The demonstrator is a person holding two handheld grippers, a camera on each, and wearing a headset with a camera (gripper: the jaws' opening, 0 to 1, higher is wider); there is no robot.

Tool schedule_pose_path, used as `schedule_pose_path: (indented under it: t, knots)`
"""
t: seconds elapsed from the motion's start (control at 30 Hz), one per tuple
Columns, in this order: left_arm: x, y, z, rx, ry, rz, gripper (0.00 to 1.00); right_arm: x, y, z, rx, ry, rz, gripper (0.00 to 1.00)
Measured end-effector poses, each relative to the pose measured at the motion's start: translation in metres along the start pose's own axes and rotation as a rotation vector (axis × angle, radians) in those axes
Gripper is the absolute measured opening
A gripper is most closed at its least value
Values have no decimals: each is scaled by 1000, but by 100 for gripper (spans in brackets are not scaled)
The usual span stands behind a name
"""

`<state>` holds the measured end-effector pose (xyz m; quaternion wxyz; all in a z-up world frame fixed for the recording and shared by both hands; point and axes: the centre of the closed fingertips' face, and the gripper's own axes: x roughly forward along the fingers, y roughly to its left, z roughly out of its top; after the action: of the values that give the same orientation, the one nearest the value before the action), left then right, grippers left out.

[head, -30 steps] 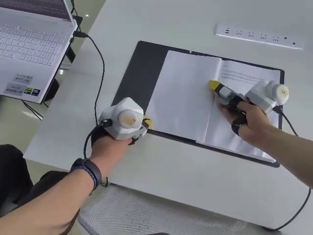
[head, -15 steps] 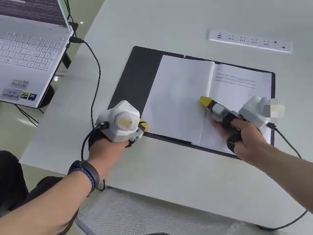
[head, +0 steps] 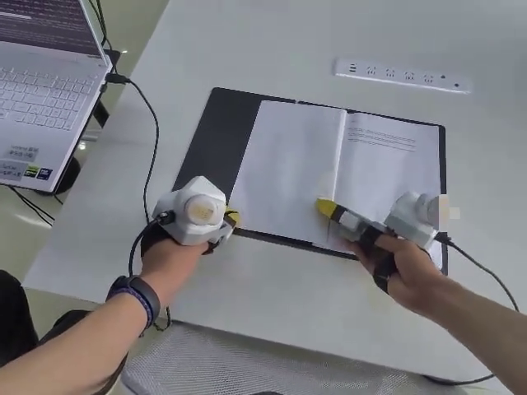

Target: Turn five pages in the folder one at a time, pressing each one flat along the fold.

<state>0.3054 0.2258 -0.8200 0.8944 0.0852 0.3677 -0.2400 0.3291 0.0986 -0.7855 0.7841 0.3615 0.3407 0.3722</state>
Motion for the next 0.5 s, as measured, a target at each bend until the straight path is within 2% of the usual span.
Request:
schedule_pose_path:
  t: [0.2, 0.27, 0.5]
  knots:
    - [0, 0, 0, 1, -1, 1, 0, -7, 2, -16, -15, 26, 5, 0]
    - [0, 0, 0, -3, -3, 1, 0, -7, -3, -15, -11, 31, 5, 0]
    - [-1, -1, 0, 2, 0, -1, 0, -14, -4, -26, -15, 44, -1, 0]
